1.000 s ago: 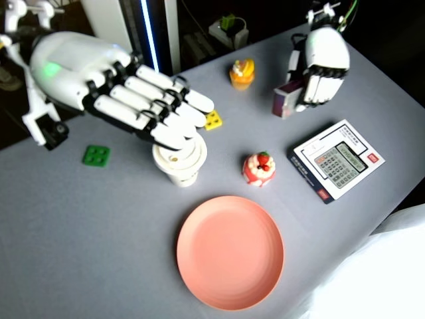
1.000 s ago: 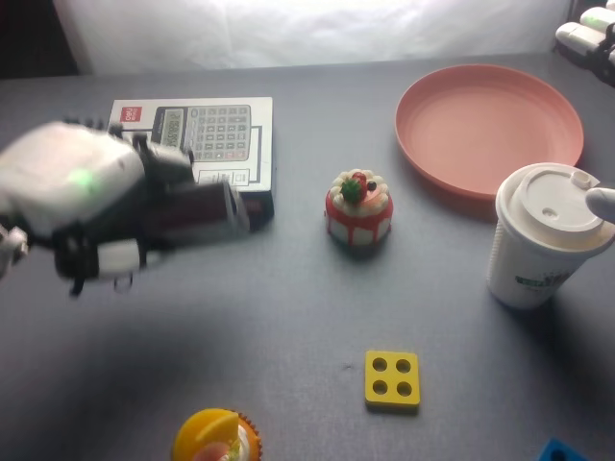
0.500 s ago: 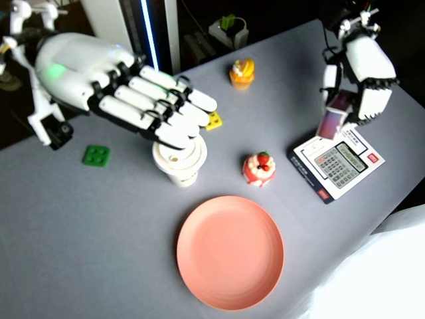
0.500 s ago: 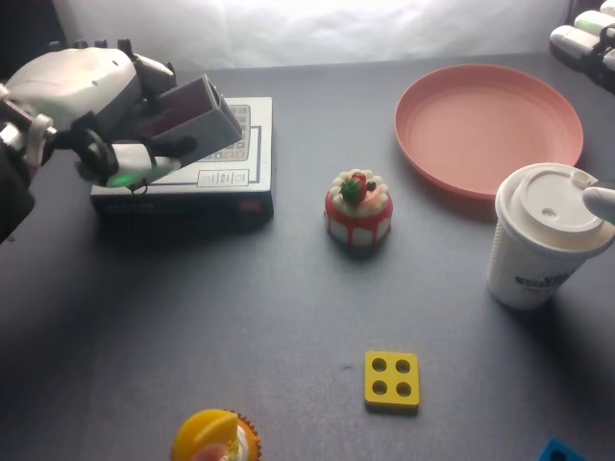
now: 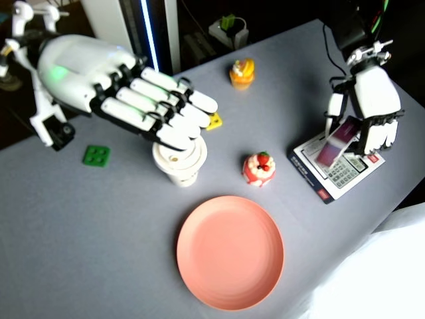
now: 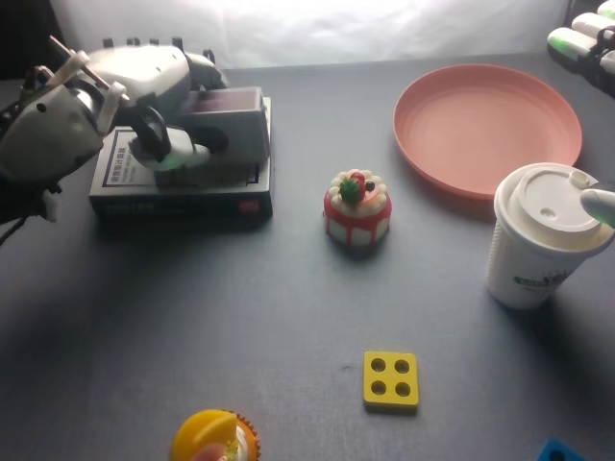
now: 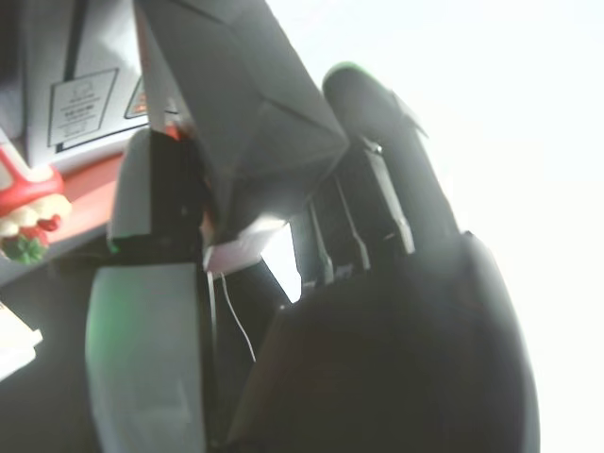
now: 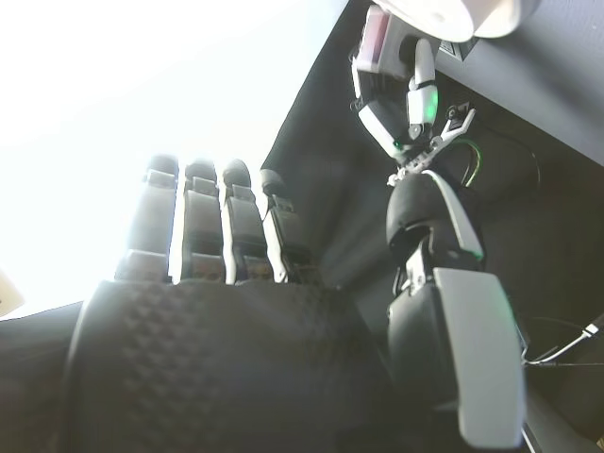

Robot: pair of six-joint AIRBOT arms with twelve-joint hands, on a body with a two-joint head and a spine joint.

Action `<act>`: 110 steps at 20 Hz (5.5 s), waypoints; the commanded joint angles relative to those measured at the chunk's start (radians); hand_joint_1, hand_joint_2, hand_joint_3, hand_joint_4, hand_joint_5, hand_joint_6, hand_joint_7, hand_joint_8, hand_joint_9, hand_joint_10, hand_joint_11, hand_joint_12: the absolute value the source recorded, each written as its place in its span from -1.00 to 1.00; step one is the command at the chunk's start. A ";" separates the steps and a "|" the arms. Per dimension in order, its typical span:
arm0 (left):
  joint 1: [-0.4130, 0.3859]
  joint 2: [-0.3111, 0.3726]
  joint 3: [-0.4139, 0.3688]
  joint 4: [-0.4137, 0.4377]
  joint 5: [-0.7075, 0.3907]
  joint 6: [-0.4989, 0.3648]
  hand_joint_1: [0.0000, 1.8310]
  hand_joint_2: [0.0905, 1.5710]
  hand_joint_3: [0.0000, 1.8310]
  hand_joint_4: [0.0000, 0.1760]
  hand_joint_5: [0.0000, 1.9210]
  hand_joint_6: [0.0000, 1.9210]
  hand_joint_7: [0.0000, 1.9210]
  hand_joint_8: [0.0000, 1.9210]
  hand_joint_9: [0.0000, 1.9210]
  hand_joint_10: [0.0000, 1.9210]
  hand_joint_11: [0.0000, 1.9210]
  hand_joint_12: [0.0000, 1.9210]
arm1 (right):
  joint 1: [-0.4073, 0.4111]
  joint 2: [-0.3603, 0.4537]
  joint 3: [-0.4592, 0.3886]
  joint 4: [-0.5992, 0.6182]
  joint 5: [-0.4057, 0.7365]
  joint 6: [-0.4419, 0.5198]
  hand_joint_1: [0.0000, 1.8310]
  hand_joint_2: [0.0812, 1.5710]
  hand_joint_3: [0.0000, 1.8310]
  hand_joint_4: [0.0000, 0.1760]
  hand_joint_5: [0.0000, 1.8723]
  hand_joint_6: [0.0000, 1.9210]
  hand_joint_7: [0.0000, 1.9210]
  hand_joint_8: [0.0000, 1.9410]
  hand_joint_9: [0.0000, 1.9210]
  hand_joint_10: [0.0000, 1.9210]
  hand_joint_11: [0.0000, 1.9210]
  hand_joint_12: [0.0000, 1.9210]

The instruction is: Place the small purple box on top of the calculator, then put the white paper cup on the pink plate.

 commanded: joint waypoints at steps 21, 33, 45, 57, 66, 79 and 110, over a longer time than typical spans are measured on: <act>0.002 0.197 -0.262 0.538 -0.447 -0.337 -0.47 0.61 -0.97 0.24 -1.00 -1.00 -1.00 -1.00 -1.00 -1.00 -1.00 -1.00 | -0.003 -0.005 0.039 -0.097 0.108 0.205 -0.40 0.19 -0.98 -0.58 -1.00 -1.00 -1.00 -1.00 -1.00 -1.00 -1.00 -0.60; 0.004 0.222 -0.298 0.606 -0.503 -0.364 -0.39 0.69 -1.00 -0.35 -1.00 -1.00 -1.00 -1.00 -1.00 -1.00 -1.00 -1.00 | 0.110 -0.147 0.189 -0.134 -0.192 0.295 -0.20 0.18 -0.98 -1.00 -1.00 -1.00 -1.00 -1.00 -1.00 -1.00 -1.00 -0.96; 0.022 0.236 -0.315 0.612 -0.542 -0.377 -0.34 0.66 -1.00 -0.11 -0.99 -1.00 -1.00 -1.00 -1.00 -1.00 -1.00 -1.00 | 0.157 -0.232 0.268 -0.134 -0.337 0.295 -0.07 0.20 -1.00 -1.00 -1.00 -1.00 -0.98 -1.00 -0.90 -0.95 -1.00 -0.24; 0.046 0.245 -0.317 0.604 -0.555 -0.391 -0.29 0.67 -1.00 -0.12 -0.98 -1.00 -1.00 -1.00 -1.00 -1.00 -1.00 -1.00 | 0.207 -0.196 0.253 -0.134 -0.223 0.301 0.18 0.37 -1.00 -1.00 -0.86 0.10 -0.76 0.21 -0.73 0.86 -0.70 1.00; 0.085 0.239 -0.329 0.607 -0.578 -0.398 -0.27 0.66 -1.00 -0.59 -1.00 -1.00 -1.00 -1.00 -1.00 -1.00 -1.00 -1.00 | 0.397 -0.311 0.417 -0.053 -0.333 0.258 0.07 0.40 -1.00 -1.00 -0.84 -0.17 -0.73 0.21 -0.62 0.88 -0.47 1.00; 0.144 0.199 -0.314 0.612 -0.680 -0.465 -0.23 0.66 -1.00 -0.87 -1.00 -1.00 -1.00 -1.00 -1.00 -1.00 -1.00 -1.00 | 0.520 -0.566 0.771 0.229 -0.660 0.087 0.07 0.32 -1.00 -1.00 -0.83 -0.05 -0.80 0.06 -0.80 0.52 -0.79 0.99; 0.270 0.214 -0.345 0.524 -0.807 -0.497 -0.21 0.63 -1.00 -0.51 -1.00 -1.00 -1.00 -1.00 -1.00 -1.00 -1.00 -1.00 | 0.525 -0.339 0.454 0.160 -0.436 -0.068 -0.39 0.16 -1.00 1.00 -1.00 -1.00 -1.00 -1.00 -1.00 -1.00 -1.00 -1.00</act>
